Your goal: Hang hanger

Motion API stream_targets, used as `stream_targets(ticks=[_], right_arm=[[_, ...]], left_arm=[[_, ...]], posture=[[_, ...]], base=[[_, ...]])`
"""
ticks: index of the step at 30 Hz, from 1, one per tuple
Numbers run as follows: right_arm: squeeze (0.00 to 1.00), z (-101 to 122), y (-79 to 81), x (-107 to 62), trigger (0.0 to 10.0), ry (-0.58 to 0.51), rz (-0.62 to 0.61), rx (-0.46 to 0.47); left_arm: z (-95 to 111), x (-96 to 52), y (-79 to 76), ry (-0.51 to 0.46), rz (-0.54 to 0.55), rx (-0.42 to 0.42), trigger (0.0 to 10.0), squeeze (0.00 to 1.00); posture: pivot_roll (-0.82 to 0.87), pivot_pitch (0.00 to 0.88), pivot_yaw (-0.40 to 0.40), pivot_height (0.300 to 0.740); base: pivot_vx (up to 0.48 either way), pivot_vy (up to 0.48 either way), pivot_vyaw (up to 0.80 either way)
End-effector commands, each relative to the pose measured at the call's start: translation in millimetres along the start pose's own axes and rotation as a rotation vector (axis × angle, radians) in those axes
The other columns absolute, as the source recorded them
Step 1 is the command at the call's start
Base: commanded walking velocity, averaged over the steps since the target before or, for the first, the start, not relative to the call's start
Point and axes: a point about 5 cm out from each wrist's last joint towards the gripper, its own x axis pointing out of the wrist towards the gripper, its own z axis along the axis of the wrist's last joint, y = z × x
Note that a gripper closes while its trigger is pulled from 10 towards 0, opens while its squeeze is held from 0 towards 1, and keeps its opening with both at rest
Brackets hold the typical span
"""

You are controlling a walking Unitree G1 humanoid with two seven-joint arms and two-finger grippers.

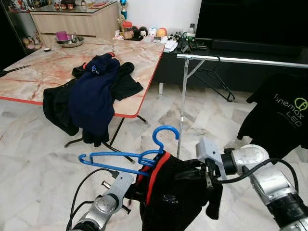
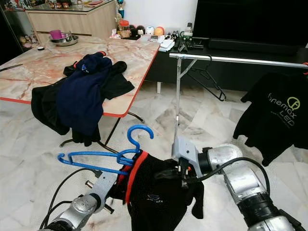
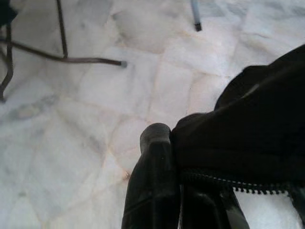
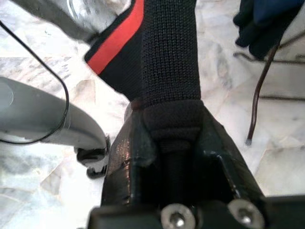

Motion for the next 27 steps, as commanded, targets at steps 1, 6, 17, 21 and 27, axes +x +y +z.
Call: stream_targets(ticks=[1,6,17,21,27], right_arm=[[0.0,8,-3.0,-11.8,0.0,-0.032,-0.038,-0.032],[0.0,-2,1.8,-26.5,0.0,-0.034,-0.052,-0.001],[0.0,-4,16.6,-52.0,0.0,-0.283,0.043,0.172],[0.0,-20,31.2,-57.6,0.0,-0.182,0.137,0.183],[0.0,-51,41.8,-77.0,0.0,0.134,0.178,0.163]], left_arm=[[-12,-3.2,4.1,0.044,0.019,-0.028,0.0,0.0],[-17,-4.6,6.1,0.059,0.027,-0.056,0.0,0.0],[-20,-5.8,6.0,0.062,0.016,-0.071,0.0,0.0],[-21,-6.1,6.2,0.064,0.012,-0.067,0.0,0.0],[-23,-6.9,5.6,0.07,0.0,-0.062,0.0,0.0]], posture=[[0.06,0.056,-0.03,0.74],[0.06,0.056,-0.028,0.74],[0.07,0.051,-0.021,0.74],[0.06,0.049,-0.019,0.74],[0.06,0.048,-0.012,0.74]], base=[[0.0,0.0,0.0],[0.0,0.0,0.0],[0.0,0.0,0.0],[0.0,0.0,0.0],[0.0,0.0,0.0]])
